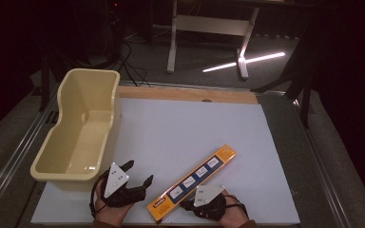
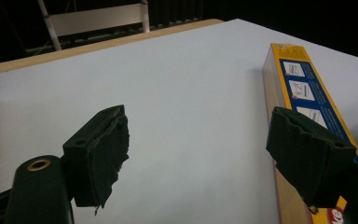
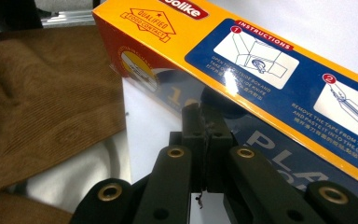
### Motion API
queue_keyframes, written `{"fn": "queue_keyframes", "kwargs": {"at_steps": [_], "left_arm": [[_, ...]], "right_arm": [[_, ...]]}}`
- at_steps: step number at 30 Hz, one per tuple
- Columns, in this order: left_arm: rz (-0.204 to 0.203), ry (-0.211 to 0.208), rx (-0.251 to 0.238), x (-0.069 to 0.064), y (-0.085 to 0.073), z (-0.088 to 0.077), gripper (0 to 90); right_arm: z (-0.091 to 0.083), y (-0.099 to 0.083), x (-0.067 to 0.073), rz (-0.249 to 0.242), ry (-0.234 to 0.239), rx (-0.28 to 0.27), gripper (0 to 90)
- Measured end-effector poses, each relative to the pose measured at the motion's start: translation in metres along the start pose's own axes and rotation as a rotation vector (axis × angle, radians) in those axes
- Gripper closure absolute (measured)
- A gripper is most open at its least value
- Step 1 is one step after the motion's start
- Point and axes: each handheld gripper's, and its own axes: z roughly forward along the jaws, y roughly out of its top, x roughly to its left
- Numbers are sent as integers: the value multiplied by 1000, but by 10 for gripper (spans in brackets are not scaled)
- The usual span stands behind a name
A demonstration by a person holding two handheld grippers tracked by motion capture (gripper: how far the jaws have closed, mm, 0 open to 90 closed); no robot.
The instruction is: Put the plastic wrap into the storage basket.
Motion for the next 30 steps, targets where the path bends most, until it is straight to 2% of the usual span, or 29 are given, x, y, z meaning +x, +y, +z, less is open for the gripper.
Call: {"fn": "queue_keyframes", "kwargs": {"at_steps": [6, 9, 12, 13, 17, 18, 19, 23, 30], "left_arm": [[4, 0, -2, -1, 0, 0, 208], [4, -1, -5, -1, 0, -1, 208], [-2, 4, -7, 1, 1, -2, 208], [-5, 4, -10, 2, 1, -3, 208], [-7, 8, -18, 3, 1, -4, 209], [-6, 8, -18, 3, 1, -5, 209], [-10, 7, -15, 3, 1, -4, 209], [-11, 5, -11, 4, 1, -4, 208], [-8, 3, -13, 3, 1, -4, 208]], "right_arm": [[7, 7, -3, 14, -26, 2, 898], [16, 14, -8, 28, -59, 5, 898], [21, 17, -12, 40, -70, 6, 898], [25, 21, -15, 40, -94, 11, 898], [29, 24, -20, 52, -118, 15, 898], [31, 26, -24, 60, -133, 23, 898], [33, 27, -33, 90, -156, 24, 898], [36, 28, -47, 139, -188, 29, 898], [40, 34, -70, 186, -251, 48, 898]]}}
